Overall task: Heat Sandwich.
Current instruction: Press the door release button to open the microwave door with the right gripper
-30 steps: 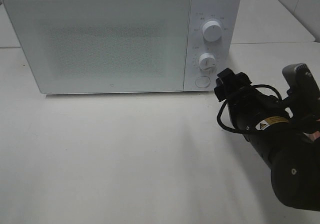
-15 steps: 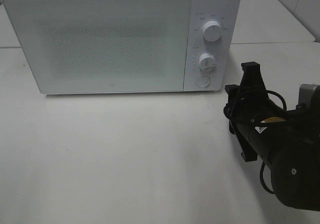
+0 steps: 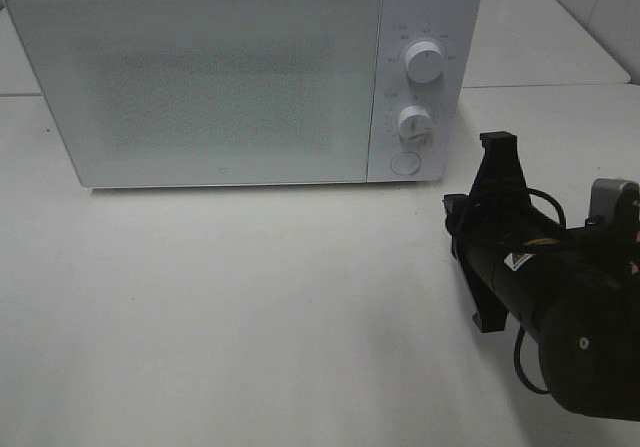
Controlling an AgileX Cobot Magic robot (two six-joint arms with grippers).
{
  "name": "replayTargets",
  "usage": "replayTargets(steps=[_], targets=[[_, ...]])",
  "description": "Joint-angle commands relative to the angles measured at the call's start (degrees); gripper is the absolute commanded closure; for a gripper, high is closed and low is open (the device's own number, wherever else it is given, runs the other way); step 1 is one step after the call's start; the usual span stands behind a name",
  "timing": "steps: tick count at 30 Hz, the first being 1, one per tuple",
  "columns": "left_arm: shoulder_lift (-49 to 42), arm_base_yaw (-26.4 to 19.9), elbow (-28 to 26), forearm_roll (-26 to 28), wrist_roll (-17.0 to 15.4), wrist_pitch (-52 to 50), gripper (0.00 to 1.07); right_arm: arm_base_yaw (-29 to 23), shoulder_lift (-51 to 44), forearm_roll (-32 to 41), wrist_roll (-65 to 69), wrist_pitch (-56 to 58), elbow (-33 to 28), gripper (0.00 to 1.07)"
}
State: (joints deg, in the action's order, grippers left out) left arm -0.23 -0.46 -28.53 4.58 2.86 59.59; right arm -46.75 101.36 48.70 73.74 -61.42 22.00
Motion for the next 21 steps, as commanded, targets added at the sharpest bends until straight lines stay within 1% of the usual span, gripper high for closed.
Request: replayTargets(steps=[1,6,8,10,11,15,21], targets=[[-1.5,-0.1,0.2,0.2,0.0,-0.2,0.09,0.2,1.1,-1.4,0.5,0.6,1.0,1.07],[-1.5,-0.1,0.2,0.2,0.0,-0.2,0.09,0.3,4.6,-3.0,3.4,0.6,2.9,1.07],[-1.5,-0.1,0.2,0.2,0.0,-0.2,0.09,2.1,6.5,-6.4,4.6,0.9,4.0,1.07],[-1.5,-0.1,0.2,0.2,0.0,-0.2,0.09,2.9,7.2,-7.5,5.2,0.8,4.5,1.07],[-1.5,-0.1,0.2,0.2,0.0,-0.2,0.09,4.2,8.1,-9.3,6.1,1.0,5.4,1.07],[-1.5,-0.1,0.2,0.2,0.0,-0.2,0.09,6.0,8.9,-10.8,6.2,2.1,7.2,1.07],[-1.5,-0.1,0.2,0.2,0.0,-0.2,0.09,10.1,10.8,-14.1,6.1,4.9,10.9,1.07]])
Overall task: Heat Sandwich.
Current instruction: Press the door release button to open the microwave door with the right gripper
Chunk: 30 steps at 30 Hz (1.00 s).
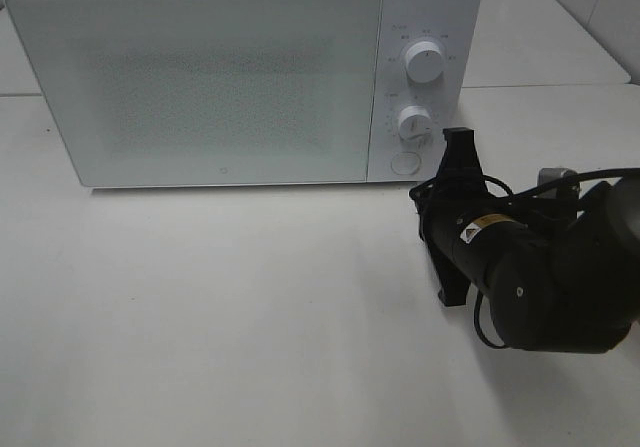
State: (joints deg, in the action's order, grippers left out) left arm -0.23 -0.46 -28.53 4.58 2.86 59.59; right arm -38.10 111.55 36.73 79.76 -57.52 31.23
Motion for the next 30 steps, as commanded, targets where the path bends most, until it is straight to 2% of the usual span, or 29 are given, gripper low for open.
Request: replayTargets(steps=[1,12,30], targets=[[-1.5,-0.1,0.2,0.2,0.0,-0.2,0.09,1.9,0.9,-2.5,0.1,1.0,2.3,1.07],[-1.5,-0.1,0.2,0.2,0.0,-0.2,0.09,7.0,5.3,-6.8,0.1,4.7,9.7,1.07],[-1.5,-0.1,0.2,0.2,0.0,-0.2,0.09,10.2,9.9,-8.1,-1.5,7.4,17.1,1.07]])
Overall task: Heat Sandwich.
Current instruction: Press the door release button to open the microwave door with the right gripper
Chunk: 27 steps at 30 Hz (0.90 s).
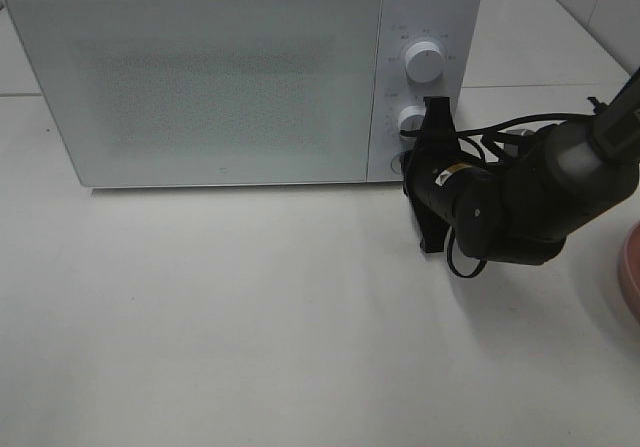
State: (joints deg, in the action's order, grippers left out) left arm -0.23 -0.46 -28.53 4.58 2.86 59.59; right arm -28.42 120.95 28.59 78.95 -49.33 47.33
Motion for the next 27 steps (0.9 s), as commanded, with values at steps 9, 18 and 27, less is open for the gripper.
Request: replayTargets(steps=[9,18,27], targets=[[-1.5,-0.1,0.2,0.2,0.0,-0.2,0.09,0.5,0.6,-0.2,-0.1,-6.0,1.3,1.07],[-1.5,-0.1,0.2,0.2,0.0,-0.2,0.09,0.5,2.3,0.3,0.9,-6.9,5.7,1.07],[-1.5,-0.1,0.2,0.2,0.0,-0.2,0.09,0.5,4.4,3.2,-3.2,-17.0,10.5,1.07]])
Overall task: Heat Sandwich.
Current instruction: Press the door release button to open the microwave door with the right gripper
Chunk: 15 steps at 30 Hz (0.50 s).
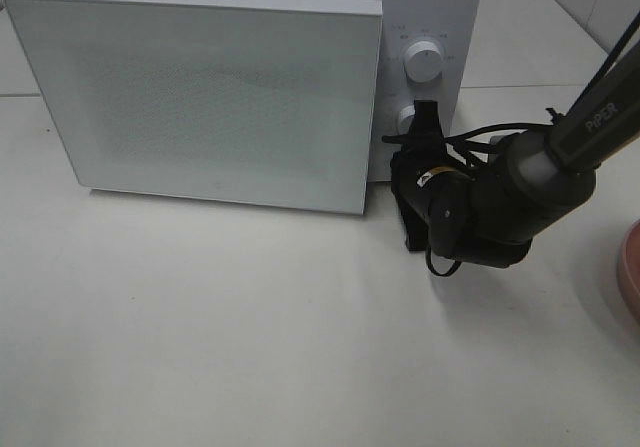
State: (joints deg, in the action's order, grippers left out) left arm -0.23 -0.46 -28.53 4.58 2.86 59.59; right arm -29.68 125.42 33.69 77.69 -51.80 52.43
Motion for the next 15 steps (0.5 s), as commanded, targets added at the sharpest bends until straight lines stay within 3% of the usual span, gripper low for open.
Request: replayTargets(steps=[1,15], targets=[[-1.5,-0.1,0.2,0.2,0.0,-0.2,0.09,1.8,-0.1,-1.9,-2.5,-14.5,5.7,1.07],[-1.5,-0.1,0.2,0.2,0.0,-0.2,0.09,1.8,-0.1,-1.7,-2.8,-11.9,5.6,1.07]])
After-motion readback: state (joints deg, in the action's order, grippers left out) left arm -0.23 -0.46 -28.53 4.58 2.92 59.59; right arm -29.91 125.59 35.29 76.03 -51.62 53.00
